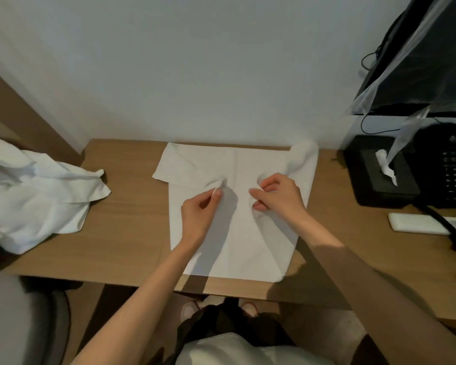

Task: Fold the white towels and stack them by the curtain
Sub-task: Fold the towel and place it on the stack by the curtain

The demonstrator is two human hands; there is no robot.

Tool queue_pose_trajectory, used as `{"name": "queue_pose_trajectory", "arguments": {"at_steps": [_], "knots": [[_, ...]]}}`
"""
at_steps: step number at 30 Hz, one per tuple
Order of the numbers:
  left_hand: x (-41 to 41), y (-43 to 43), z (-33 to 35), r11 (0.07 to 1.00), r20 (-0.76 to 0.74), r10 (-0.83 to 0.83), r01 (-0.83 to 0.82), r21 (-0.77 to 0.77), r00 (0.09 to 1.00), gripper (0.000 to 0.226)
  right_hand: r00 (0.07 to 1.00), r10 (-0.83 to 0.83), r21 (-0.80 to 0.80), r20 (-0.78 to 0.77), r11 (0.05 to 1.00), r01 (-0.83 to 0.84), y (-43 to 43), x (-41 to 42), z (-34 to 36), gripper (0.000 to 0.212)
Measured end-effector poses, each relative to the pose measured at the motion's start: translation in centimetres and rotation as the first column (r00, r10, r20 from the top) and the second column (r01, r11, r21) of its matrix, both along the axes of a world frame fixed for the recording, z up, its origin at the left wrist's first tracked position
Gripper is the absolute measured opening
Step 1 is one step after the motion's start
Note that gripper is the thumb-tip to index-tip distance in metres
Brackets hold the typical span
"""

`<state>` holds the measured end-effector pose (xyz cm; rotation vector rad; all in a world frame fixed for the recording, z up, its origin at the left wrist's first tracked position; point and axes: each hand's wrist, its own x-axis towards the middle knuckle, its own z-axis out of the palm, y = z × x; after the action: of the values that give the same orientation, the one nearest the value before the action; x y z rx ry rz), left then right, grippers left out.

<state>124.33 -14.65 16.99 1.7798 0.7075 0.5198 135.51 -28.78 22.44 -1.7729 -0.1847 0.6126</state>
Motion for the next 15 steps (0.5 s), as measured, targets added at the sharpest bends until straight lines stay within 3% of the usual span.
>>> {"name": "queue_pose_trajectory", "arguments": {"at_steps": [5, 10, 15], "knots": [[1.5, 0.8, 3.1, 0.999, 0.09, -0.051, 0.05, 0.021, 0.995, 0.022, 0.98, 0.201, 0.073, 0.013, 0.977, -0.201, 4.1, 0.4, 2.9, 0.028], [2.0, 2.3, 5.0, 0.979, 0.091, -0.141, 0.125, 0.163, 0.986, 0.022, 0.938, 0.347, 0.128, 0.013, 0.93, -0.346, 5.7, 2.4, 4.5, 0.031], [2.7, 4.5, 5.4, 0.946, 0.042, -0.184, 0.166, 0.277, 0.982, 0.022, 0.82, 0.507, -0.064, 0.264, 0.858, -0.51, 6.6, 3.8, 4.6, 0.039]]}}
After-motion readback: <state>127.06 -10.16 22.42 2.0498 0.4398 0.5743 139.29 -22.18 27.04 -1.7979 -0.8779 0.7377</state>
